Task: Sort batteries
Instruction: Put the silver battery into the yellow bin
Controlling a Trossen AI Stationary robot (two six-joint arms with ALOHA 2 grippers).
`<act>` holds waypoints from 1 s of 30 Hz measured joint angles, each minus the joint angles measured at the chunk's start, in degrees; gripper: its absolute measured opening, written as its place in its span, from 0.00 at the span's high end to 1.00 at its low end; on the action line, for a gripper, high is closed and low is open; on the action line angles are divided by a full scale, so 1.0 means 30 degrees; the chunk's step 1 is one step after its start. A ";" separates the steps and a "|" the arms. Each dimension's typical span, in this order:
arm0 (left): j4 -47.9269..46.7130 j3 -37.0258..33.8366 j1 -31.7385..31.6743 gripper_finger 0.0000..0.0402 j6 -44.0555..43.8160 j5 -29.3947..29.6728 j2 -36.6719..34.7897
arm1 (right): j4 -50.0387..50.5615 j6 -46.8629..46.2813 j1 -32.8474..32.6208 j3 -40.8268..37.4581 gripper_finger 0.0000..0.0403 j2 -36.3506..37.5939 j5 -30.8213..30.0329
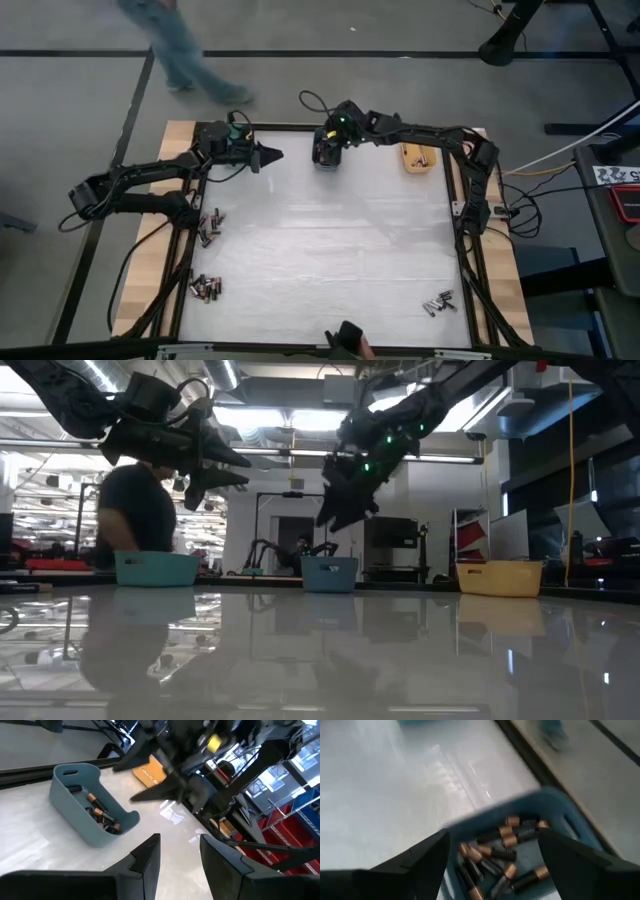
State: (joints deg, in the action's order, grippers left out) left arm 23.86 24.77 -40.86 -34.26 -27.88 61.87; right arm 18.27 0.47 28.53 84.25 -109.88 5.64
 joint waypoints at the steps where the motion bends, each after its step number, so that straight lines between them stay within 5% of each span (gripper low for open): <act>1: -0.0019 0.0000 0.0000 0.68 -0.0066 0.0000 -0.0018 | 0.0159 -0.0129 0.0000 0.0362 0.24 0.0177 0.0201; 8: -0.2301 0.0329 0.1106 0.68 0.0273 0.0008 -0.1569 | 0.3667 0.0054 -0.0018 0.3065 0.25 0.0698 0.4723; 14: -0.9431 0.1023 0.4466 0.68 -0.0122 0.1193 -0.3429 | 0.7103 0.3188 -0.0583 0.3343 0.28 0.0721 1.1097; 24: -2.0974 0.2969 1.3447 0.68 -0.6876 0.7239 -0.4455 | 0.8402 0.6560 -0.3383 0.3329 0.28 0.0721 1.1478; 30: -2.8292 0.4663 1.5589 0.68 -1.1215 1.1968 -0.4452 | 0.8408 0.4224 -0.3789 0.3329 0.28 0.0721 1.1485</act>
State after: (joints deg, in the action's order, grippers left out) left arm -61.02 38.76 5.90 -67.90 8.02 48.51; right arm 43.50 13.14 17.17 94.24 -107.72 40.10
